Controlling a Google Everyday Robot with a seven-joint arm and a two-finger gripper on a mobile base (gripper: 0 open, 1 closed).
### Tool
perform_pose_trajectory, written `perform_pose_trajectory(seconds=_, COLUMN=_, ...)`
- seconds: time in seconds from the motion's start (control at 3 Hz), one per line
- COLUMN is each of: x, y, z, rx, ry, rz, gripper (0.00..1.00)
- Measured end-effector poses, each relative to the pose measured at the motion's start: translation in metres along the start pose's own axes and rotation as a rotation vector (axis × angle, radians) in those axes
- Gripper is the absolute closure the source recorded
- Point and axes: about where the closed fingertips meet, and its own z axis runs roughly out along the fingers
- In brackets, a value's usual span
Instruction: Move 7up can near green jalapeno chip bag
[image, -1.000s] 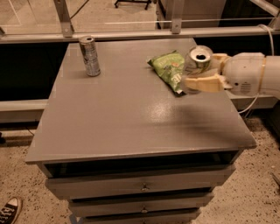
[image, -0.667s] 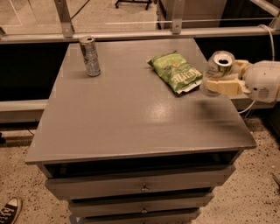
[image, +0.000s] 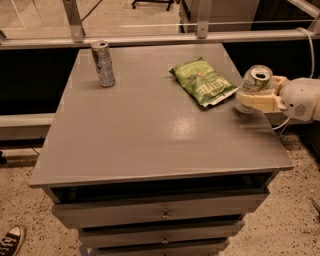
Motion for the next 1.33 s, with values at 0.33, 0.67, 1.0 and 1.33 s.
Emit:
perform_pose_trajectory(seconds=0.33, x=0.014, y=-0.014, z=0.016, rx=0.001, ry=0.002, rz=0.029, gripper=0.75)
perform_pose_trajectory(seconds=0.67, x=0.021, y=-0.019, z=0.025, rx=0.002, ry=0.006, rz=0.046, gripper=0.52)
perform_pose_trajectory(seconds=1.0, x=0.024, y=-0.021, z=0.031, rx=0.0, ry=0.006, rz=0.055, gripper=0.29)
perform_pose_trajectory(seconds=1.33, x=0.024, y=-0.021, z=0.031, rx=0.0, ry=0.005, rz=0.055, gripper=0.05)
